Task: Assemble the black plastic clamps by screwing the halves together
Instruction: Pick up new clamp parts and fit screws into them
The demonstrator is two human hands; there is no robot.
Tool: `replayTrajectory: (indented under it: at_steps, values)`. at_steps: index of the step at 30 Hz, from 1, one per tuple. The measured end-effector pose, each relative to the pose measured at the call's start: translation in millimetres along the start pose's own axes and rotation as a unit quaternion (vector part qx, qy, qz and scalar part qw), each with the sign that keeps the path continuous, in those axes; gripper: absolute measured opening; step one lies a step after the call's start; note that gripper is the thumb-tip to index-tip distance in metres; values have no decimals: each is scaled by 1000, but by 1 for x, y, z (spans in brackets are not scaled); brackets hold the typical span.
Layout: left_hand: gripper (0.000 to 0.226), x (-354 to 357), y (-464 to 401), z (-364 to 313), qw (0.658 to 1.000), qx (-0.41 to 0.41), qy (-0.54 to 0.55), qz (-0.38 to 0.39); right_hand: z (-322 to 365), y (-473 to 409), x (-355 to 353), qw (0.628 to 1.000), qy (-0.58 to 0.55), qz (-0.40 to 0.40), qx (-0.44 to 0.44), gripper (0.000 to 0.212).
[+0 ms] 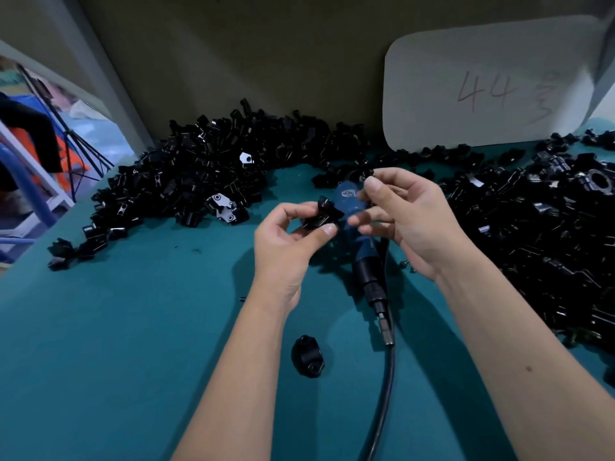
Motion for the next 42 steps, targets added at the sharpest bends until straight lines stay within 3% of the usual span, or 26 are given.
replayTrajectory:
  at_steps: [4,6,10,15,18,22,26,28,30,34,42]
  values:
    - [31,3,-2,-2,1000,20,6,16,-1,-2,-4,996,92,-5,-14,37]
    - [27,4,0,-2,999,12,27,20,-1,-2,-3,996,88,-5,-33,29]
    - [10,5,2,4,997,-45,59,6,7,-1,0,992,89,-5,-91,11]
    - [22,2,5,14,992,-116,27,-39,-3,-5,1,996,70,16,-56,23]
    - [12,3,5,13,990,-118,68,-37,-6,-5,4,995,82,32,-48,27]
    - [27,7,6,13,982,-138,127,-28,-3,-5,10,990,95,60,-81,31]
    - [27,12,5,15,960,-169,225,3,-2,-6,9,980,148,63,-115,35]
    - [24,14,5,12,959,-150,237,33,-3,-6,9,979,153,64,-118,36]
    - [37,17,5,9,966,-129,215,57,-4,-7,8,982,140,66,-112,34]
    - [30,22,6,4,974,-100,186,83,-3,-6,9,981,141,77,-110,31]
    - [23,13,2,-1,986,-75,135,64,-8,-4,16,983,133,88,-93,27]
Point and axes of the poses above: each hand's wrist, its own y-axis away from the middle knuckle, its own x-axis out of the palm, z = x × y, the point moved 8 cm from there along -y, towards the middle knuckle, and after that the axes turned 3 degrees about x, right-handed, at the moved point
